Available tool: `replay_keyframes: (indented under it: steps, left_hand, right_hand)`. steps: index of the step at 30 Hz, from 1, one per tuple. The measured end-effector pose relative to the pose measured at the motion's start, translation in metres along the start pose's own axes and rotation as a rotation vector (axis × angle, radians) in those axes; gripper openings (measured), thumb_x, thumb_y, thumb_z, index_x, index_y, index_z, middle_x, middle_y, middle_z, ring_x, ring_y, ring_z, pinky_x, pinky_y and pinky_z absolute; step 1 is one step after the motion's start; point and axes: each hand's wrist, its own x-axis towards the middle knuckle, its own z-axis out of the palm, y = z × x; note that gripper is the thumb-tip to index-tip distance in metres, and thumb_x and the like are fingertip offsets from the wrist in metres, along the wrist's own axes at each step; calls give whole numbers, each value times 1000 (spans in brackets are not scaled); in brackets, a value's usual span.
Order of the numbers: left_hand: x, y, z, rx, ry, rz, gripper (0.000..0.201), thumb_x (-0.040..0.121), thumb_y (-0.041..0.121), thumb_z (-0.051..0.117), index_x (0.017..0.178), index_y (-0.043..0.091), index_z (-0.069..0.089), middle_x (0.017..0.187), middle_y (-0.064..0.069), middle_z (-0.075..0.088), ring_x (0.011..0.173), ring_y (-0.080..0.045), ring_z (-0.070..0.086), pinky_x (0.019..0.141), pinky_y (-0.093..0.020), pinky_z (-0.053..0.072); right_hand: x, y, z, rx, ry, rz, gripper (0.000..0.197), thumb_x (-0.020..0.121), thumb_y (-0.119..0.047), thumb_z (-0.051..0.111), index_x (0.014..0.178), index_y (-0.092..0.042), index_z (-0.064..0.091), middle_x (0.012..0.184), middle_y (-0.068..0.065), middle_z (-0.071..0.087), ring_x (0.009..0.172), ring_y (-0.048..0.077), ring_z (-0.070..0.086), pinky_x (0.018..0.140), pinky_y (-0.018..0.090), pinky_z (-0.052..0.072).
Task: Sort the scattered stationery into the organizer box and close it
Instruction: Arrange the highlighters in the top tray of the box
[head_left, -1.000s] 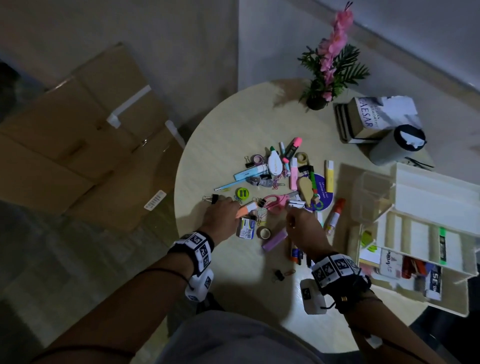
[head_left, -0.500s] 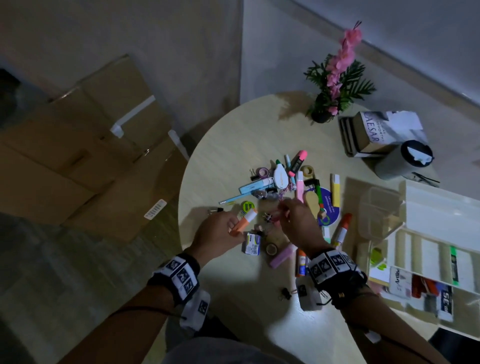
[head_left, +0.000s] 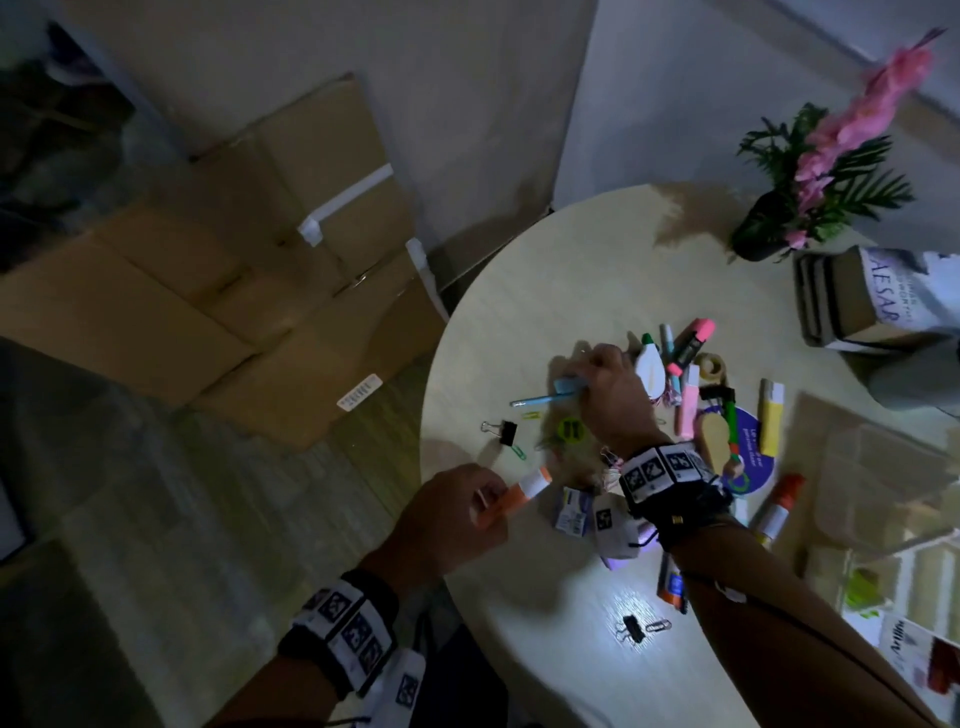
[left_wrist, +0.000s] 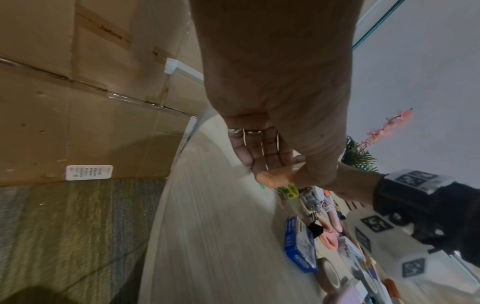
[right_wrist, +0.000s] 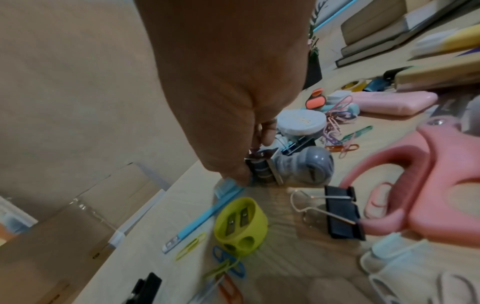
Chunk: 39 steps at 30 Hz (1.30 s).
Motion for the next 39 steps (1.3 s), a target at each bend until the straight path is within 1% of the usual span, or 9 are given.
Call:
replay_keyframes:
  steps: [9,12,16,18,23,28,31,36,39]
  left_hand:
    - [4,10,4,-33,3,10,29,69,37,75,96,27,70,90,10,71,79,-3,68,74,-33,59]
    - [8,22,2,-31,-1,20,23,73,31,76,95,25,70,88,9,70,79,-4,68,70,-31,58]
    - [12,38,4,-37,10,21,22,76,28,77,97,25,70,90,11,71,78,-5,69,68,-30,59]
    - [15,45,9,-76,6,36,25,75,29,79,99,27,70,93,14,71,79,-5,69,67,-32,59]
    - [27,75,23,-43,0,93,27,73,23,80,98,27,71,93,17,71,76,-6,67,65,-29,57]
    - [47,132,55,-22,-60,205,28,75,23,78,102,28,73,86,19,70,73,-4,65,66,-23,53]
    - [56,173,83,-17,-113,288,26,76,24,78,100,27,71,86,17,69,75,-5,64,68,-28,55]
    - [68,242,128,17,-144,439,20,81,29,78,99,31,69,92,20,67,81,-5,65,69,-31,57]
    - [81,285,154,95,-191,535,18,89,29,75,106,29,71,96,15,63,83,-3,63,71,-30,54]
  right_hand:
    - [-8,0,-5,-17,26,-39,25,82,-16,79,105,-12,69,110,12,66,108,42,54,80,53,53]
    - [-15,-1,-12,93,74,-80,21,84,-4,70,99,-17,63,104,8,66,103,35,51,82,52,50]
    - [-24,5,-39,348,211,-65,37,99,-4,58,135,-13,58,119,12,62,106,30,57,90,39,45]
    - [-35,6,-60,420,233,-89,37,104,-10,54,141,-15,55,118,10,58,99,22,57,88,36,46]
    - [-66,19,-113,518,280,-73,26,99,-9,63,120,-24,60,110,0,61,84,17,60,75,36,53]
    - [-127,61,-188,568,378,82,14,95,-16,77,102,-22,66,79,3,70,60,13,63,59,25,51]
    - [-175,107,-228,577,463,178,13,93,-21,80,97,-21,68,77,3,70,60,9,57,59,25,48]
    - [-258,189,-272,702,556,328,12,91,-13,81,92,-14,69,75,5,72,64,20,63,66,38,53]
    - [-300,229,-285,757,582,412,10,90,-12,81,94,-10,72,72,1,74,62,15,64,64,29,55]
